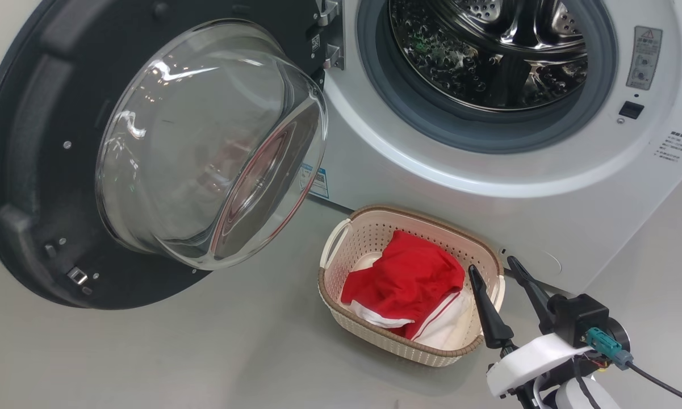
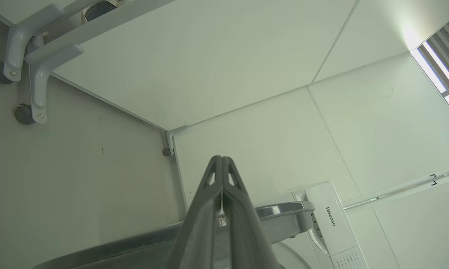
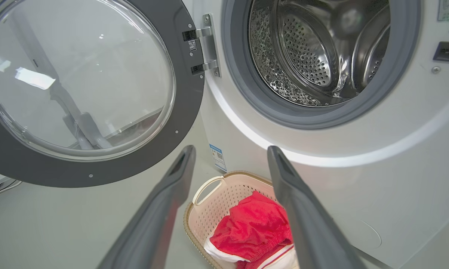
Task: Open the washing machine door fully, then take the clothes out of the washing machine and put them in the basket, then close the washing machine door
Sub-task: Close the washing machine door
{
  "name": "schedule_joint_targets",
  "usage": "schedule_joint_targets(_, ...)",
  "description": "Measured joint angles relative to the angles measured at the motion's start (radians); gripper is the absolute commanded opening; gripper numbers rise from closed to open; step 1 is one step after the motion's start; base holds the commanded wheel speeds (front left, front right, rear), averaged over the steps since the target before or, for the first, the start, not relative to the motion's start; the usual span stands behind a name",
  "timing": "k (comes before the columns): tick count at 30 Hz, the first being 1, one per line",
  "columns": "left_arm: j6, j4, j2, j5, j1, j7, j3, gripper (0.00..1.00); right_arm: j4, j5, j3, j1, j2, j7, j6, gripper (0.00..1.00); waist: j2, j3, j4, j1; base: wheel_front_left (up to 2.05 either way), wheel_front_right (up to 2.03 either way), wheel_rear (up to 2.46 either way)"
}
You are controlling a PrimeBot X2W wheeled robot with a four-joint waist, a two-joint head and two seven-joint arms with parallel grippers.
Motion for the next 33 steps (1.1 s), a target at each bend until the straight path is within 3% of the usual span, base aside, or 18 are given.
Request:
schedule_joint_targets(21,0.012,0.198,0.037,-0.078,-0.154,0.142,-0.053,0.0,-0.033,-0.001,-0.021,-0.028,-0.022,0.017,0.0,1.0,0.0,0.077,-0.1,0.0,0.0,0.0,0.0)
schedule_joint_targets(33,-0.031,0.238,0.07,-0.125,-0.167,0.261,-0.08,0.0,-0.038,0.0,-0.03,-0.028,-0.031,0.017,-0.008,1.0,0.0,0.091,-0.096,0.0,0.0,0.0,0.0)
